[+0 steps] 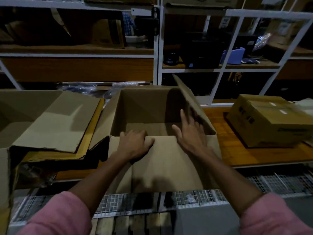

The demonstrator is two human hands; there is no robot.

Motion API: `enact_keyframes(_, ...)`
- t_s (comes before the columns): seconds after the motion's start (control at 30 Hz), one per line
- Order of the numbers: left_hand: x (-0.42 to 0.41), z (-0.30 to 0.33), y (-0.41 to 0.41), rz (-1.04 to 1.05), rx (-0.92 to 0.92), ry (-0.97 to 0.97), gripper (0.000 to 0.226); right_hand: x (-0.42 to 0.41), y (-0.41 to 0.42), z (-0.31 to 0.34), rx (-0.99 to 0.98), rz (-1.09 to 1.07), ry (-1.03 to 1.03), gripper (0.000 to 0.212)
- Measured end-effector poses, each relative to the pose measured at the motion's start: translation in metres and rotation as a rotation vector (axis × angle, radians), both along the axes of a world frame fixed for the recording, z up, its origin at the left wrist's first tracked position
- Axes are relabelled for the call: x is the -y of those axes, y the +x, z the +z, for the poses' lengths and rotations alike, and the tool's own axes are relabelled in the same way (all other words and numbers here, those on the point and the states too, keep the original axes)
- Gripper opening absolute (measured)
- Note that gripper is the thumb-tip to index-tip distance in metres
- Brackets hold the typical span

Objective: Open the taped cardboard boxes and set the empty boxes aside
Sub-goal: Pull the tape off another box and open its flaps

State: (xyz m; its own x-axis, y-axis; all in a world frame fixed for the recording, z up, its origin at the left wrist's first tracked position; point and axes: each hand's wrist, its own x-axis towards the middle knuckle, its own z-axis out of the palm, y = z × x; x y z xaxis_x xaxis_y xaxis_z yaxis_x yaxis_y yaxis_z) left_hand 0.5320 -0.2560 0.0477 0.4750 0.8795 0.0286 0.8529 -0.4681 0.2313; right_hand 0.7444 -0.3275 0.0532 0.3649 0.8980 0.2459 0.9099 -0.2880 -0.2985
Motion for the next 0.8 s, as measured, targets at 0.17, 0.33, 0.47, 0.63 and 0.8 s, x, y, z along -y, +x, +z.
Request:
enact_keyframes(0.17, 0.015, 0.008, 0.055, -0.047, 0.014, -0.019, 0.042, -0.008, 0.061, 0.006, 0.21, -0.112, 0.025, 0.072)
enact_keyframes(0.33, 0.018, -0.005, 0.08, -0.046, -0.033, 0.13, 0.05, -0.011, 0.097, -0.006, 0.046, -0.219, -0.136, 0.07)
enact_keyframes(0.47, 0.018, -0.015, 0.082, -0.036, -0.048, 0.21, 0.057, -0.013, 0.105, -0.006, -0.026, -0.294, -0.109, 0.056)
enact_keyframes(0.63, 0.018, -0.018, 0.083, -0.03, -0.053, 0.242, 0.057, -0.019, 0.114, -0.001, 0.13, -0.368, -0.184, 0.039)
enact_keyframes(0.8, 0.015, -0.022, 0.086, -0.037, -0.05, 0.251, 0.055, -0.029, 0.123, -0.004, -0.011, -0.346, -0.163, 0.026)
